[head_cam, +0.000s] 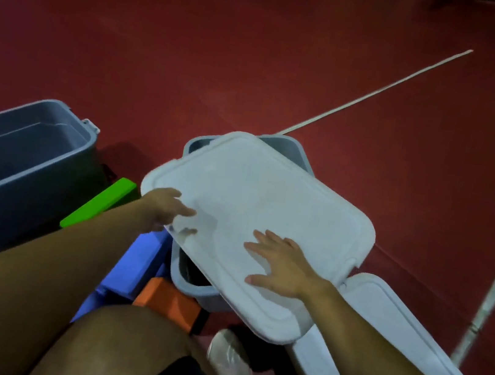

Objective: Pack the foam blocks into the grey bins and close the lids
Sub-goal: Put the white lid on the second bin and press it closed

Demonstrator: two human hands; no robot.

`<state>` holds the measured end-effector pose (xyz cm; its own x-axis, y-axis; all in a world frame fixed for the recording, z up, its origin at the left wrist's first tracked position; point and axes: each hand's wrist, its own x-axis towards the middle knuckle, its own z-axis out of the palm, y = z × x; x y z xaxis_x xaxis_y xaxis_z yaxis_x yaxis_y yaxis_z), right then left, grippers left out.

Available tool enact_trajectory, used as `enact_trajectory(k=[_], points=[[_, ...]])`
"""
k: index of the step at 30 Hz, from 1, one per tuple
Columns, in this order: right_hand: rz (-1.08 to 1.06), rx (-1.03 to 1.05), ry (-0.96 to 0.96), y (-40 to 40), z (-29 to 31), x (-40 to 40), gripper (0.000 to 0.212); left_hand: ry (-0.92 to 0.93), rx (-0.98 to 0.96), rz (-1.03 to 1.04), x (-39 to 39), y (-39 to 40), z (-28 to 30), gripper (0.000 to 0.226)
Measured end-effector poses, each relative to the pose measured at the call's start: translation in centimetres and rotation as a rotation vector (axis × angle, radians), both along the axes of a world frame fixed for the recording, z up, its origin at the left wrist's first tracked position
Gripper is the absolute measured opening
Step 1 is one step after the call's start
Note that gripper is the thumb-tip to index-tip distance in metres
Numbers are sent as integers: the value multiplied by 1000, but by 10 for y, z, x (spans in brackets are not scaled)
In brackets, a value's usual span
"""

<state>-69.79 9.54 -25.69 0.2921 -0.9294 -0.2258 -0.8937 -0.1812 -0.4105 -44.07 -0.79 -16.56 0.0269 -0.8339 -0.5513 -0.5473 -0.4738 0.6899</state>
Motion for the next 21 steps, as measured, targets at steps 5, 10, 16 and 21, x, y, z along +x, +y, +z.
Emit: enact_trajectory(k=[5, 10, 16, 21], points=[[-127, -53, 105, -17, -4, 26, 80, -314, -75, -419, 16, 13, -31, 83], [-251, -45, 220, -37, -11, 46, 80, -370, -103, -542, 10, 19, -61, 111], [-57, 47, -13, -41, -2, 52, 72, -427, -277, -452, 2, 11, -79, 83], [-99, 3, 45, -38, -4, 37, 91, -470, -327, -420, 5, 11, -80, 69]])
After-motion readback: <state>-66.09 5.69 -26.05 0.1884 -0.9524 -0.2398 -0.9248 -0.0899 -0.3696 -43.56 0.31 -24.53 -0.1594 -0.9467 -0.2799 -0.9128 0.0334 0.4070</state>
